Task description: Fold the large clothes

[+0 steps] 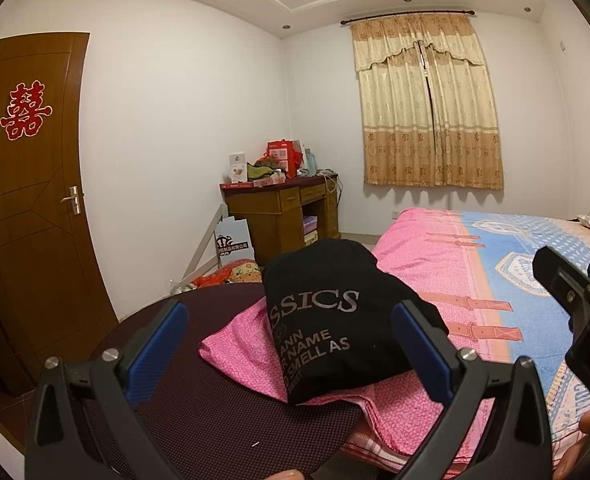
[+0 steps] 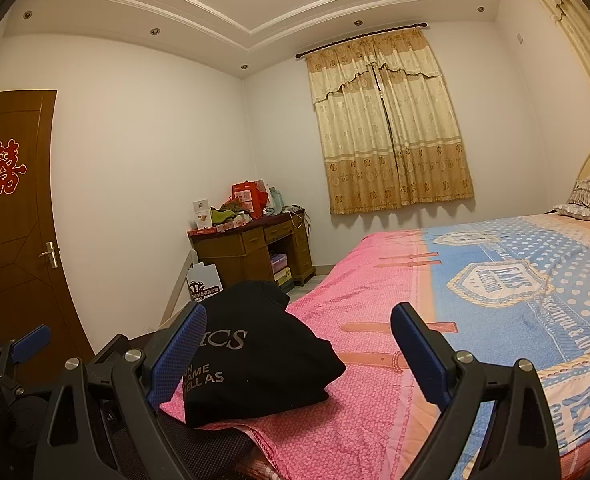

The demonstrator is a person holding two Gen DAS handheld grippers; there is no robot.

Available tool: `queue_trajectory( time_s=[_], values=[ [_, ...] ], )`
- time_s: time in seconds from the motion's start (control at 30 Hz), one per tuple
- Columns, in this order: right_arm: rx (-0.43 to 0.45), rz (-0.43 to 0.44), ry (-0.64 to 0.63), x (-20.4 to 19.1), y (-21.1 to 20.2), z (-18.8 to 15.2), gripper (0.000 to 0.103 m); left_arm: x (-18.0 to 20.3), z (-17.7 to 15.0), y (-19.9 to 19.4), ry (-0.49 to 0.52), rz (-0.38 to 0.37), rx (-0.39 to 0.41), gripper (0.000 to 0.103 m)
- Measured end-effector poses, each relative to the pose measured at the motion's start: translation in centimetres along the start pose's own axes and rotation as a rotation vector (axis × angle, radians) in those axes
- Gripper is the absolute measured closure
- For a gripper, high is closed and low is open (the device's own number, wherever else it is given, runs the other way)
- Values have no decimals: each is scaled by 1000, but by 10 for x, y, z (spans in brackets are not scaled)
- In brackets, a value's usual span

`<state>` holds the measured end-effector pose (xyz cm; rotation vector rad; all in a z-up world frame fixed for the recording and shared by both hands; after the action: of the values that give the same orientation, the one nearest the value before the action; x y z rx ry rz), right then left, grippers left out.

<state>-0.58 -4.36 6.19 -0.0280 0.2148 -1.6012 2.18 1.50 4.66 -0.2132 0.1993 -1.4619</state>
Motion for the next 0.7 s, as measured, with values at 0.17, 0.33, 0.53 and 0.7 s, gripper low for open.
queue_trajectory(
  time_s=[0.17, 0.33, 0.53, 0.7],
  values=[
    [-2, 1, -1, -1, 0, -1, 9, -1, -1, 0, 1, 0, 1, 0],
    [-1, 1, 0, -1, 0, -2, 9, 0, 0, 0, 1, 0, 1, 0],
    [-1, 2, -1, -1, 0, -1, 9, 1, -2, 0, 3, 1, 0, 0],
    [-3, 0, 2, -1, 0, -2, 9, 0, -2, 0, 1, 0, -3, 0]
  ],
)
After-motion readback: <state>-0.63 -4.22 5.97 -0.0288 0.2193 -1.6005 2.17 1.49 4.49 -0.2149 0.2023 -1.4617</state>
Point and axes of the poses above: each gripper's, at about its wrist camera, not at the fingertips, and y roughly the way its jaws point, x to its right, z to its top, the point moved 1 cm from there along y, roughly the way its jaws point, and after that the axes turned 13 degrees about -z, right-handed, at the moved point
